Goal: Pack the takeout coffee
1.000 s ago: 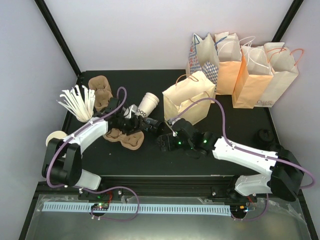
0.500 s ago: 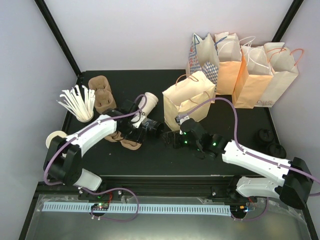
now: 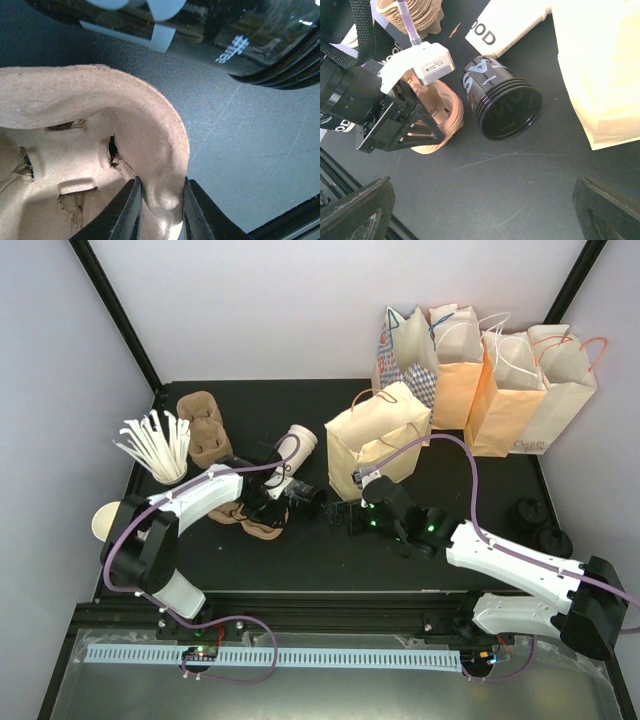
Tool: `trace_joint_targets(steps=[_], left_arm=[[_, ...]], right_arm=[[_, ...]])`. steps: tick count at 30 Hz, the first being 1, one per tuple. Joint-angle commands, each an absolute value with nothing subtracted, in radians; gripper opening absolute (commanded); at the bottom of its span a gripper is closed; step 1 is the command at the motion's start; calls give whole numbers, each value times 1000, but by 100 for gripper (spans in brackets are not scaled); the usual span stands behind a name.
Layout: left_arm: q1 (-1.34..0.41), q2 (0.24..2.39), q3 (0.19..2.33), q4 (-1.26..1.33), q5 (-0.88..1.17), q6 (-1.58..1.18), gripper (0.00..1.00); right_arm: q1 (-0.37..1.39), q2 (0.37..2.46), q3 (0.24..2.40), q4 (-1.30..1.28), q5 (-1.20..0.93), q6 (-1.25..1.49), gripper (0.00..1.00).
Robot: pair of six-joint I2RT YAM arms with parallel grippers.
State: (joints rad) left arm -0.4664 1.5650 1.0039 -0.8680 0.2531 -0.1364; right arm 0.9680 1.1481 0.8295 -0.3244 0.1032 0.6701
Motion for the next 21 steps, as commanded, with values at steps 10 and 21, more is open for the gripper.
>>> trace_joint_targets(steps=[10, 21], left_arm=[[-469, 1546, 1133, -976, 407, -141, 20], [-464, 1513, 1026, -844, 693, -232, 22]], right_arm=[[956, 1237, 800, -211, -23, 712, 100], [860, 1336, 623, 187, -263, 1077, 77]])
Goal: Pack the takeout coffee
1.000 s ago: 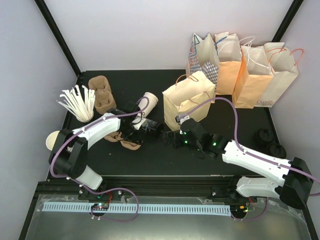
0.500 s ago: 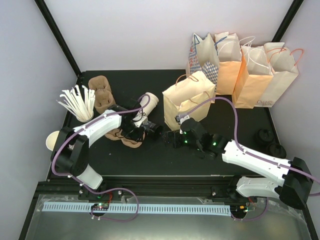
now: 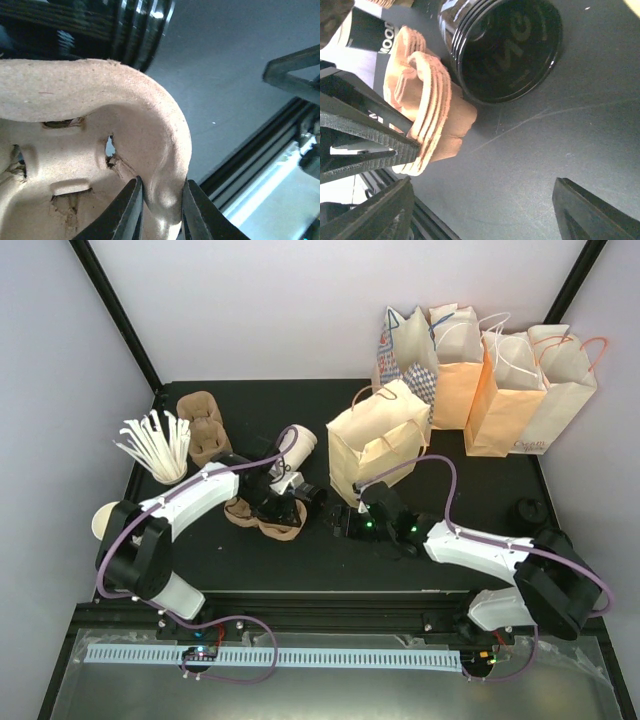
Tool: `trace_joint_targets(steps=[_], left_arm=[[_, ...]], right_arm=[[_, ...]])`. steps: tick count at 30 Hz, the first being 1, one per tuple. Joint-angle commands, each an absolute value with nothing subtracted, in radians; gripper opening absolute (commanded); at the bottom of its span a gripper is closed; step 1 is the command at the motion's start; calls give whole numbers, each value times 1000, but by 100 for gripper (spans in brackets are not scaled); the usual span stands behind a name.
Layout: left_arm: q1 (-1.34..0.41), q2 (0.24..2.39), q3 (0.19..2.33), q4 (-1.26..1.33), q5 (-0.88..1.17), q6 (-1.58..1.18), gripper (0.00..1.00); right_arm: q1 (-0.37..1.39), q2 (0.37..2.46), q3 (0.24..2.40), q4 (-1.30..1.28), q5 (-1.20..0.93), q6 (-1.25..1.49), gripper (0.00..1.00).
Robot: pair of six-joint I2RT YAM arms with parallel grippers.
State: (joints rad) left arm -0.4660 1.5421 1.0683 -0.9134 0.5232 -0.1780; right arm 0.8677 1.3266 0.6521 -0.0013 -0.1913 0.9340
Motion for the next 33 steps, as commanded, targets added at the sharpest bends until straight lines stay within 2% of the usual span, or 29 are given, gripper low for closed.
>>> trace_joint_targets(steps=[1, 7, 17, 27, 33], left_arm=[[-464, 1508, 1010, -818, 719, -249, 22], [-465, 1481, 940, -683, 845, -330, 22], [-464, 1457, 914, -656, 886, -338, 20], [-465, 1451, 912, -645, 910, -339, 20], [-462, 1447, 911, -641, 906, -343, 20]], right_arm=[[860, 1344, 607, 222, -269, 1101, 72], [859, 1389, 519, 445, -292, 1220, 56], [861, 1420, 439, 598, -279, 1337, 50], [862, 1466, 446, 654, -304, 1365, 50], [862, 1489, 443, 670, -318, 1377, 43]])
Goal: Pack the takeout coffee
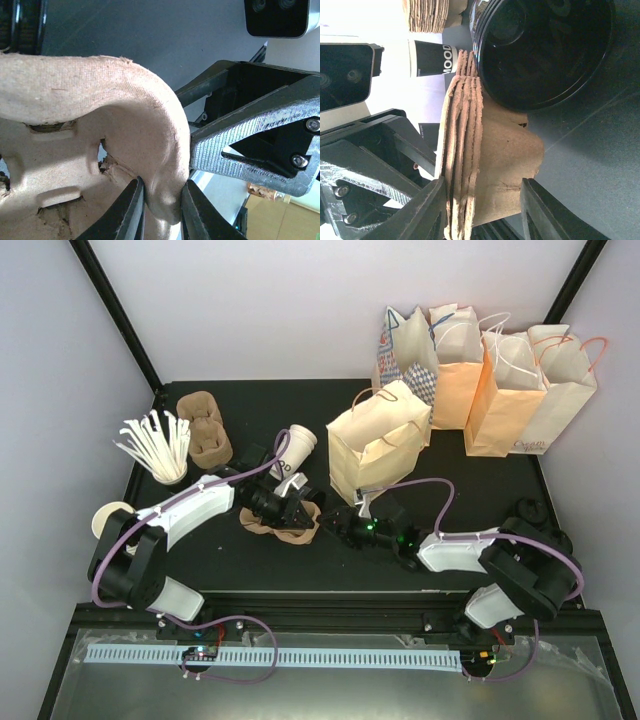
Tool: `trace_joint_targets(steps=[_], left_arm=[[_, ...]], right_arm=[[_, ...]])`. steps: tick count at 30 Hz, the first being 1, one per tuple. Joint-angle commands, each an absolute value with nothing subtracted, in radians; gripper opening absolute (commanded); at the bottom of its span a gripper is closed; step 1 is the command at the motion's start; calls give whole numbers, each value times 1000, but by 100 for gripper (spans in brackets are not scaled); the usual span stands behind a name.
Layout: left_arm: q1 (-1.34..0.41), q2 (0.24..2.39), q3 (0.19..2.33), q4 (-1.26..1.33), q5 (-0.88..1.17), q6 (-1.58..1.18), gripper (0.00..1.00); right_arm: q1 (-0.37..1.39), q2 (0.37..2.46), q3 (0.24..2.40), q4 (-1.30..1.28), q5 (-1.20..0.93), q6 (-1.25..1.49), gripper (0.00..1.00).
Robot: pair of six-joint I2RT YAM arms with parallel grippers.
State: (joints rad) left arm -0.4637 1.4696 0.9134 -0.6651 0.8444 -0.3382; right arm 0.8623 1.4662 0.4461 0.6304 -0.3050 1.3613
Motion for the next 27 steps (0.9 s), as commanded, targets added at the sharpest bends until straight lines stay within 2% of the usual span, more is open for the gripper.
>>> trace_joint_targets(steps=[1, 27], left_arm=[[-463, 1447, 911, -640, 906, -345, 20], [-411, 1405, 828, -422, 1051, -504, 18]], right_arm=[[861, 1491, 443, 669, -319, 1379, 42], [862, 1570, 410, 770, -353, 1434, 42]])
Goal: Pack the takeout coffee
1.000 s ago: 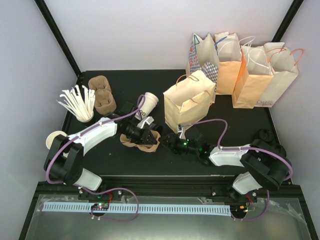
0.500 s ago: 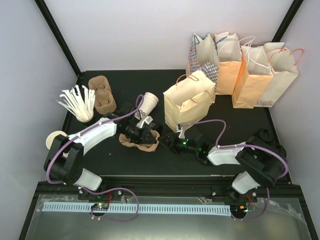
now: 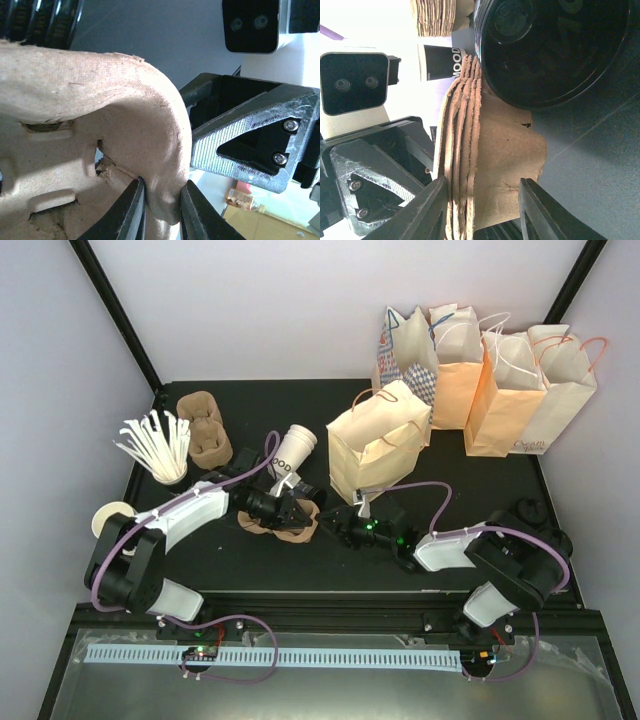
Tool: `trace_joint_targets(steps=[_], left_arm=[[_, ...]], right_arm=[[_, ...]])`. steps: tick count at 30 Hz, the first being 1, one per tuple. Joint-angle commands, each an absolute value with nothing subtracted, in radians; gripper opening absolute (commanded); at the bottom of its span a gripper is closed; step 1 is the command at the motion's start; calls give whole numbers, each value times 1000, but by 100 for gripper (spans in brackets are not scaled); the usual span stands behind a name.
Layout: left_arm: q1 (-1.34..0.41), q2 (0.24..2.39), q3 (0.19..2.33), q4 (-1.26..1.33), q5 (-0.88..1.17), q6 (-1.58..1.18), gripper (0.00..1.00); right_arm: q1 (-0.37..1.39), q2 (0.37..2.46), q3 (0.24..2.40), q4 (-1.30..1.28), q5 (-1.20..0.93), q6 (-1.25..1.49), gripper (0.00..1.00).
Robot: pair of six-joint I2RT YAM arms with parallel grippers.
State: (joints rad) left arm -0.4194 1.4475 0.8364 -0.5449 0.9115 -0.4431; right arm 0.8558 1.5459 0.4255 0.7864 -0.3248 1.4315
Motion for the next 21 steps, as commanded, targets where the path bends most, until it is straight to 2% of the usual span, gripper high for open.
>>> trace_joint_targets(steps=[1, 10, 16, 21], left_arm=[[-407, 1401, 822, -407, 1057, -514, 18], [-396, 1386, 828, -410, 1062, -516, 18], [-395, 1376, 911, -598, 958, -381, 18], [-395, 1360, 929, -630, 942, -367, 18]], right_arm=[[862, 1571, 408, 769, -353, 1435, 42], [861, 1566, 414, 685, -352, 1412, 42], [862, 1562, 457, 532, -347, 1356, 42], [860, 1579, 480, 472, -344, 1344, 43]])
